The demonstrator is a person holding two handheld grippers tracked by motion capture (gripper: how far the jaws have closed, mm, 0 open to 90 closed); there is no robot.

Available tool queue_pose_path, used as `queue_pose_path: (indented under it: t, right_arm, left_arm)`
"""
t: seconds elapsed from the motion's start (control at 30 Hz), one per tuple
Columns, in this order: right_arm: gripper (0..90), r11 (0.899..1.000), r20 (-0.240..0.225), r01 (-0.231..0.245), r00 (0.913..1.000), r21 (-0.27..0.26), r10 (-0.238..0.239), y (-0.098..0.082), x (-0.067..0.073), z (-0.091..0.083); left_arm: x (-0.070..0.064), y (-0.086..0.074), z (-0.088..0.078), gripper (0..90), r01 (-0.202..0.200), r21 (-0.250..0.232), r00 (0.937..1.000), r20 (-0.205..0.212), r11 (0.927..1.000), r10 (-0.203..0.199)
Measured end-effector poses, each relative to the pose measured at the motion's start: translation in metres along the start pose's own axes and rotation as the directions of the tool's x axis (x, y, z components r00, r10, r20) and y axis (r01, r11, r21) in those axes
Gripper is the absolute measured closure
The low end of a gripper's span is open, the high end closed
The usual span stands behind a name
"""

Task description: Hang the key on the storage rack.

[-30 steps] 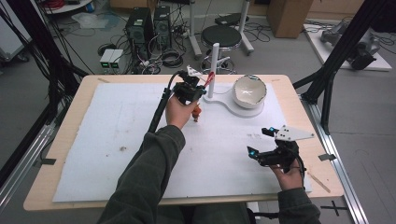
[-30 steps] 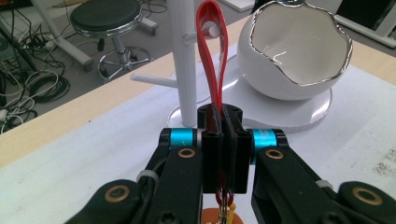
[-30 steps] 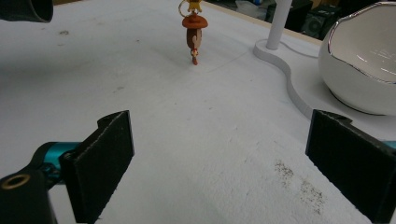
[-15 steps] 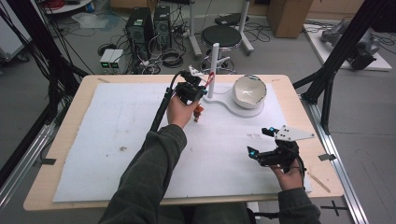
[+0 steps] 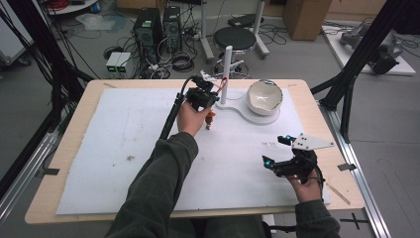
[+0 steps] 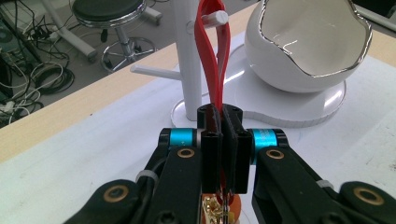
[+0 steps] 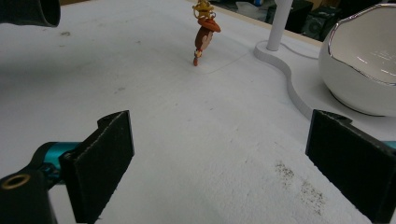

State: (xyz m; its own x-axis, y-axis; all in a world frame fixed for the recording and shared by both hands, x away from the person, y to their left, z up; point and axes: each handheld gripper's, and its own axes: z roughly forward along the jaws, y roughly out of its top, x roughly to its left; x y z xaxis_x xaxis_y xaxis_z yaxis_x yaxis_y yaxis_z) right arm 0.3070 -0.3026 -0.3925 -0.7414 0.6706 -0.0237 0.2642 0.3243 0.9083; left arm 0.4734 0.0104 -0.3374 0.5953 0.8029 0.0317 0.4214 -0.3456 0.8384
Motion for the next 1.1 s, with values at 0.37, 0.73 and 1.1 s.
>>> queue_pose_path:
  t: [0.37,0.73,1.1]
  right_arm:
    - [6.7,1.000,0.003,-0.004,1.0000,-0.001,0.004,0.000,0.000,-0.001]
    - [6.7,1.000,0.003,-0.005,1.0000,0.000,0.005,0.000,0.000,-0.001]
    - [6.7,1.000,0.004,-0.010,0.9999,0.002,0.010,-0.001,0.000,-0.001]
  left_arm:
    - [0.002,-0.001,0.002,76.5,0.014,0.007,0.9999,-0.006,0.9999,-0.013]
    - [0.003,0.002,-0.006,74.3,0.013,-0.012,0.9999,0.011,0.9998,-0.013]
    - [0.004,-0.002,-0.016,70.6,-0.003,-0.031,0.9983,0.057,0.9995,0.005]
